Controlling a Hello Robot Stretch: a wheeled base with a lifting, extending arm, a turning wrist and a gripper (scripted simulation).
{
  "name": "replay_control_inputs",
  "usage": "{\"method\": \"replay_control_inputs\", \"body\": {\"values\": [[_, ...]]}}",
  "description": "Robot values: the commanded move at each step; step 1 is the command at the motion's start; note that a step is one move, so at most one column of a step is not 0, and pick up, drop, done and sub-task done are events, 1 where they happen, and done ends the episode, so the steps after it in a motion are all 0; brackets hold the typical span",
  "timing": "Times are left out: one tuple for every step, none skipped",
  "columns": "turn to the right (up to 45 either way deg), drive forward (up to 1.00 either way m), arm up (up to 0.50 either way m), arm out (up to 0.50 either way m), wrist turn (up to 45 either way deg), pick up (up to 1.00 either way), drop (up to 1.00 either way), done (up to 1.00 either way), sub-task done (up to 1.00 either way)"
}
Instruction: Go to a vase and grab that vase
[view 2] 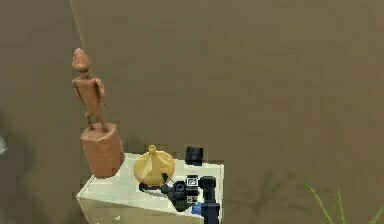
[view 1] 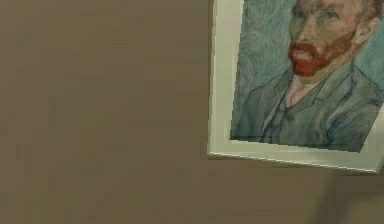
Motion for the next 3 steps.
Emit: {"method": "replay_control_inputs", "body": {"values": [[0.0,0.00,0.00,0.00,0.0,1.00,0.00,0.00,0.00],[0.0,0.00,0.10,0.00,0.0,0.00,0.00,0.00,0.00],[0.0,0.00,0.00,0.00,0.0,0.00,0.00,1.00,0.00]]}}
